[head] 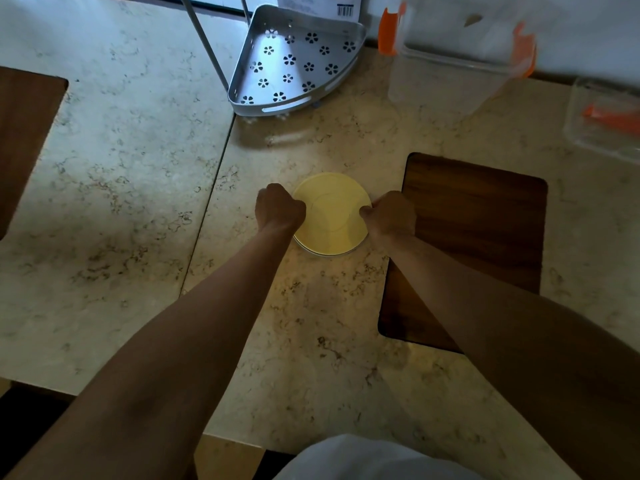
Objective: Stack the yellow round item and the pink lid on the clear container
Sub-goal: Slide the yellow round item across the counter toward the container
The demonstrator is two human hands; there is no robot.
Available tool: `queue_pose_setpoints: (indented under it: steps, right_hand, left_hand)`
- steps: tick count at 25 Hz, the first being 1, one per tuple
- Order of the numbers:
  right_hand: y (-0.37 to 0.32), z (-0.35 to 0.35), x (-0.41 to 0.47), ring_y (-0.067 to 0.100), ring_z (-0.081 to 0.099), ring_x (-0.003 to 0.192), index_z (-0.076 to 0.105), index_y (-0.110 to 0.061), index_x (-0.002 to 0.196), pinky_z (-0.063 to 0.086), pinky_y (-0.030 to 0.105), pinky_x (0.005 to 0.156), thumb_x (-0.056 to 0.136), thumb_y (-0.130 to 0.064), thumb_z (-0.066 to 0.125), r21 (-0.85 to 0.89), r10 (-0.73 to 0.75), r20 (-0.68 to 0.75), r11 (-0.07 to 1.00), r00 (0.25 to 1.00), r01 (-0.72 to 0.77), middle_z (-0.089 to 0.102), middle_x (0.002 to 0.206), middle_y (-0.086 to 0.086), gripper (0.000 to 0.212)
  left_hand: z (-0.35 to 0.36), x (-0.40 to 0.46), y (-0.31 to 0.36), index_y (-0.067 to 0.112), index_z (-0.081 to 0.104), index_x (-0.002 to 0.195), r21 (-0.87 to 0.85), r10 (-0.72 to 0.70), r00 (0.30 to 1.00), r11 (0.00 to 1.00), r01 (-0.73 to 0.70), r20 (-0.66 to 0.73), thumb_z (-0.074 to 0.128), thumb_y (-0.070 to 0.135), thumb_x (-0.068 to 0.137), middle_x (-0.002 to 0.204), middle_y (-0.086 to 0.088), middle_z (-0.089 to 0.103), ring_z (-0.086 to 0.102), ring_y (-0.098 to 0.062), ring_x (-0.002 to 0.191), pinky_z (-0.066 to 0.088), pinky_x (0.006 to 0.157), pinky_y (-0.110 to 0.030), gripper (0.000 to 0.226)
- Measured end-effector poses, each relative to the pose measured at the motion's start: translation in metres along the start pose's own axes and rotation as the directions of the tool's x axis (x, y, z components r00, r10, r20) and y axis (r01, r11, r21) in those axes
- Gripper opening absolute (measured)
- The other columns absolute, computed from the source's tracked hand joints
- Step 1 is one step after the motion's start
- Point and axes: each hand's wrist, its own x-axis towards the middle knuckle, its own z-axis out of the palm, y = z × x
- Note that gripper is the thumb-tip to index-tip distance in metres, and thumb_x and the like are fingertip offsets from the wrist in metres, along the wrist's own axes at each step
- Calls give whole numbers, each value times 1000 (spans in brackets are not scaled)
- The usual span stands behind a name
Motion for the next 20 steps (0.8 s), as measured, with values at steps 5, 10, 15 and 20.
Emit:
queue_pose_setpoints:
  steps: [5,10,15,20]
  right_hand:
    - [-5,2,2,30,67,85,62,-6,82,41,27,53,84,-36,64,138,76,37,987,996,-81,67,89,12,30]
    - [-4,3,-2,23,61,72,65,-6,81,39,25,53,82,-38,63,194,69,38,978,997,-75,63,77,5,32]
    - [1,-5,-13,29,68,73,75,1,85,49,32,52,85,-32,61,276,-35,65,961,997,16,72,77,17,36]
    - [20,-29,-22,38,66,98,70,6,98,55,55,85,87,-20,63,524,33,90,848,995,-75,69,105,26,28]
  left_hand:
    - [3,5,8,9,45,74,-120,-132,988,983,141,78,68,25,75,96,-13,62,60,-36,99,52,75,-37,28]
    - [1,5,11,1,52,115,-198,-191,973,957,214,129,68,32,79,108,-15,63,61,-36,99,54,77,-39,50]
    - [-5,-3,15,0,55,99,-205,-137,973,963,175,187,70,34,81,103,-18,64,63,-40,95,57,85,-51,41]
    - [-12,-22,36,-1,55,105,-268,-122,967,946,182,225,72,28,82,101,-18,63,63,-35,88,58,79,-49,41]
